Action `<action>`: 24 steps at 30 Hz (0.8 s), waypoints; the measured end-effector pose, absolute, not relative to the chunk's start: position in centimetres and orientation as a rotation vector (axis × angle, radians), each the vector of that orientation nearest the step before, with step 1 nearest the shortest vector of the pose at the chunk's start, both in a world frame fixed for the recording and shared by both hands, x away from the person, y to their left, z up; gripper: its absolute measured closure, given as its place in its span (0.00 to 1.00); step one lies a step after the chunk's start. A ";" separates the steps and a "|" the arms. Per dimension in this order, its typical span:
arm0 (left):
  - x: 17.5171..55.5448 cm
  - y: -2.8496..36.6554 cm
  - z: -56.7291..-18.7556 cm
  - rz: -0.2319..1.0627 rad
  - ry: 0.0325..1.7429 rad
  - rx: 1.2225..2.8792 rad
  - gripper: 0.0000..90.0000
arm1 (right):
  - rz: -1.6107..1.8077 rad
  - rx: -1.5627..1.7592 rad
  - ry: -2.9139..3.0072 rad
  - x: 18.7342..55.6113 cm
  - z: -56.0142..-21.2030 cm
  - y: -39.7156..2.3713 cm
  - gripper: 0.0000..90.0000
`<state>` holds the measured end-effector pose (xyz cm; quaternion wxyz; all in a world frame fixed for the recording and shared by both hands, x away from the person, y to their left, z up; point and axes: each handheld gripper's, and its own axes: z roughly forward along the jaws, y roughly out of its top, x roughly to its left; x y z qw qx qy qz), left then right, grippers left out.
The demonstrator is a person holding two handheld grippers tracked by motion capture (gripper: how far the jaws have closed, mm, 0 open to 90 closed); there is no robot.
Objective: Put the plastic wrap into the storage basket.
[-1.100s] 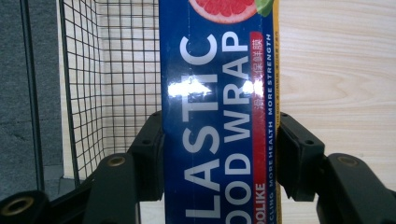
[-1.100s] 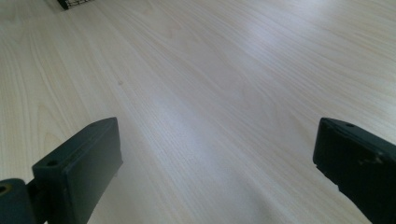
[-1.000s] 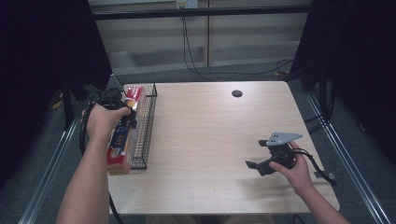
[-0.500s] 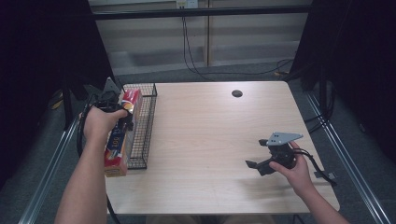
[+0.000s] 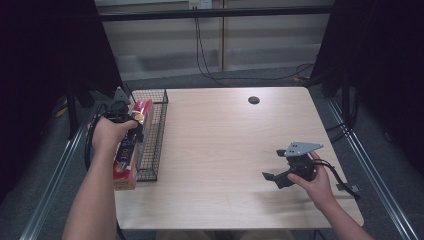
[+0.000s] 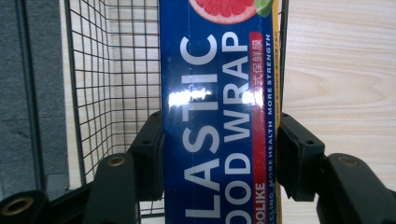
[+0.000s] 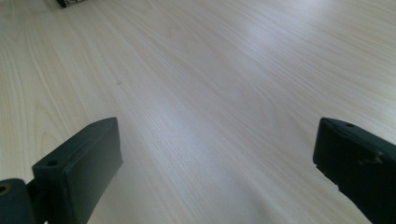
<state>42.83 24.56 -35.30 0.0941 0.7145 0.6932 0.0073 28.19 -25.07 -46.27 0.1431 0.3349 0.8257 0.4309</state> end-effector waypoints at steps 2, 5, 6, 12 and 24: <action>42.9 24.7 -35.4 0.005 2.056 2.128 0.49 | 1.242 0.965 2.384 28.2 -46.3 -25.1 0.01; 43.1 24.8 -35.7 0.004 2.066 2.120 0.49 | 1.237 0.958 2.390 28.2 -46.4 -25.0 0.01; 43.1 24.9 -35.8 0.009 2.066 2.118 0.49 | 1.236 0.959 2.393 28.2 -46.4 -25.0 0.01; 43.3 25.0 -36.3 -0.003 2.065 2.114 0.49 | 1.221 0.958 2.393 28.3 -46.5 -24.9 0.01; 43.3 25.5 -37.4 -0.025 2.076 2.121 0.49 | 1.223 0.955 2.396 28.2 -46.4 -24.9 0.01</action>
